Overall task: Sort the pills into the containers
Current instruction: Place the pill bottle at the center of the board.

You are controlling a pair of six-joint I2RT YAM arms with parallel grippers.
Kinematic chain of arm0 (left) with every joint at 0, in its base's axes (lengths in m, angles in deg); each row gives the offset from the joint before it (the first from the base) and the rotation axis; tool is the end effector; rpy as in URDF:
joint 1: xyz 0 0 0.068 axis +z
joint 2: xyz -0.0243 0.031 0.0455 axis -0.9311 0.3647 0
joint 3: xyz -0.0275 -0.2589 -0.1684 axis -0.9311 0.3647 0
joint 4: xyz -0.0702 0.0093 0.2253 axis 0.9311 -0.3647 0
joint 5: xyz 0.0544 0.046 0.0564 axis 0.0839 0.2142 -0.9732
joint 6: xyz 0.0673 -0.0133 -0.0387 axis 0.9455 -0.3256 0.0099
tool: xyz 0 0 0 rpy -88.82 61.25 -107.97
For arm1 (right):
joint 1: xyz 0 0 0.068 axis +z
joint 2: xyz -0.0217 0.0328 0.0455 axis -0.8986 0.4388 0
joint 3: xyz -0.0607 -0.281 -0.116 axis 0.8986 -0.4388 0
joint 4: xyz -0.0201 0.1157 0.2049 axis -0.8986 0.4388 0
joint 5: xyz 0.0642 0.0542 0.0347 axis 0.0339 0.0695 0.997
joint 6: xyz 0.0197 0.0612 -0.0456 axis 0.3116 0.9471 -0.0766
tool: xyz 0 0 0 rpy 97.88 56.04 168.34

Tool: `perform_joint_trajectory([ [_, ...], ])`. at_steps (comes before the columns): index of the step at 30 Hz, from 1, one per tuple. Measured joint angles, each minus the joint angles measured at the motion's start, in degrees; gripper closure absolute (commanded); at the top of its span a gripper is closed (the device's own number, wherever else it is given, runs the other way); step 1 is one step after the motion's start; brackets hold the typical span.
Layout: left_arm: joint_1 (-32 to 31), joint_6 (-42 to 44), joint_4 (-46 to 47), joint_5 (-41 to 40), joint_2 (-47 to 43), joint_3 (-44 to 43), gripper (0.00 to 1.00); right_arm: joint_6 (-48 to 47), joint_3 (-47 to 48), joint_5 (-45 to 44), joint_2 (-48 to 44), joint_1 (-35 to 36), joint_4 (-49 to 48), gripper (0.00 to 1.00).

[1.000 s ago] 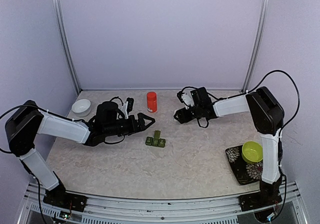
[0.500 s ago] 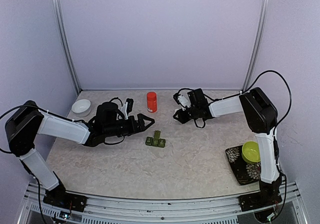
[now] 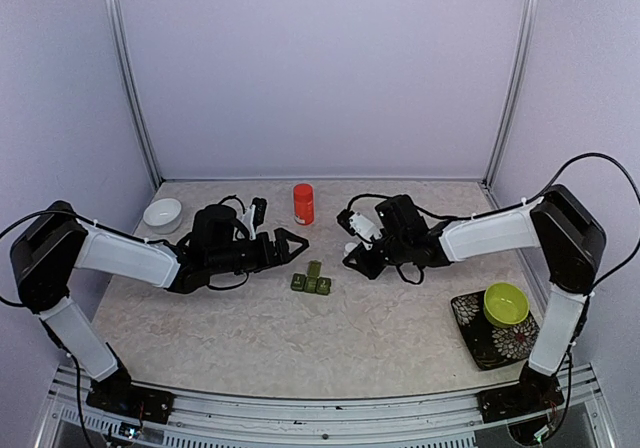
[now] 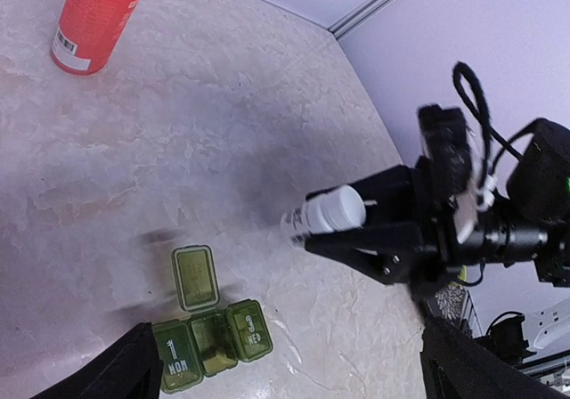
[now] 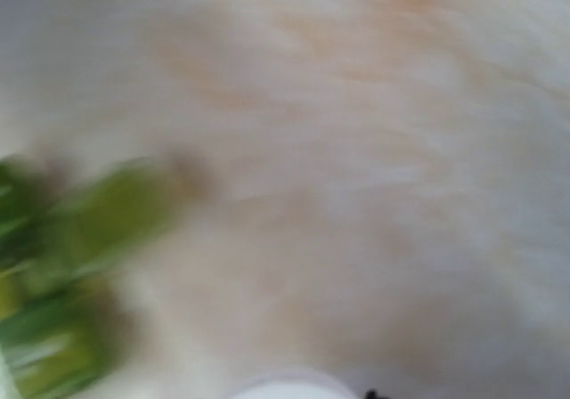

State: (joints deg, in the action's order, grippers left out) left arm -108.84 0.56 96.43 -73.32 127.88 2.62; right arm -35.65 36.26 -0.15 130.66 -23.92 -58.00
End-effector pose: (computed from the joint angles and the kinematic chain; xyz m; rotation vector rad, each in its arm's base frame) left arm 0.2596 -0.2413 0.2322 0.1585 2.1073 -1.1494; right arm 0.3137 0.2756 0.1981 -0.9103 2.1395 0.4889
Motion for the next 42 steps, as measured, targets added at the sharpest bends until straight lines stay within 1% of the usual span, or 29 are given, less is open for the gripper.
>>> perform_joint_trajectory([
  [4,-0.15,0.42,-0.11,-0.13,0.0,0.0,0.01,-0.22,-6.84,-0.5,-6.14,4.17,-2.32,0.84],
  [6,-0.42,0.92,-0.52,-0.26,0.0,-0.02,0.01,-0.2,-9.73,-0.7,-7.5,5.44,-3.82,0.84],
  [10,-1.16,2.32,-1.68,-0.79,0.0,-0.04,0.01,-0.15,-16.0,-1.36,-9.14,6.19,-5.53,0.84],
  [14,-1.88,3.43,-3.02,-1.33,0.0,-0.28,0.01,0.5,-19.19,-2.6,-9.14,6.29,-6.43,0.8],
  [16,-2.25,3.87,-3.52,-1.62,0.0,-0.61,0.01,0.92,-19.87,-2.86,-9.14,6.29,-7.8,0.74],
  [22,-3.72,5.64,-5.49,-2.71,-0.02,-2.95,0.01,1.92,-21.35,-4.22,-9.35,7.06,-10.25,0.51],
  [24,-4.17,6.21,-6.51,-2.89,-0.02,-3.87,0.01,2.19,-21.86,-4.39,-9.99,7.34,-10.29,0.46],
  [30,-5.81,9.68,-11.91,-4.07,0.26,-9.09,0.01,2.25,-23.34,-4.28,-16.55,7.48,-8.61,0.3],
  [31,-6.23,10.47,-13.2,-4.35,0.55,-10.67,0.01,2.32,-23.61,-4.28,-18.32,7.5,-8.17,0.24],
  [32,-6.56,11.15,-13.99,-4.63,0.9,-11.89,0.01,2.45,-23.93,-4.28,-20.11,7.5,-7.82,0.17],
  [33,-6.99,11.98,-15.28,-4.98,1.44,-13.64,0.01,2.69,-24.26,-4.33,-22.1,7.5,-7.23,0.03],
  [34,-7.56,12.87,-16.72,-5.51,2.23,-15.63,0.01,3.04,-24.57,-4.61,-24.26,7.5,-6.51,0.0],
  [37,-9.01,15.32,-20.39,-6.82,4.42,-20.09,0.01,3.93,-25.09,-7.1,-30.08,7.52,-4.35,0.0],
  [42,-11.52,18.91,-26.23,-8.2,8.55,-26.34,0.02,8.41,-26.77,-17.49,-39.34,7.39,-1.33,0.0],
])
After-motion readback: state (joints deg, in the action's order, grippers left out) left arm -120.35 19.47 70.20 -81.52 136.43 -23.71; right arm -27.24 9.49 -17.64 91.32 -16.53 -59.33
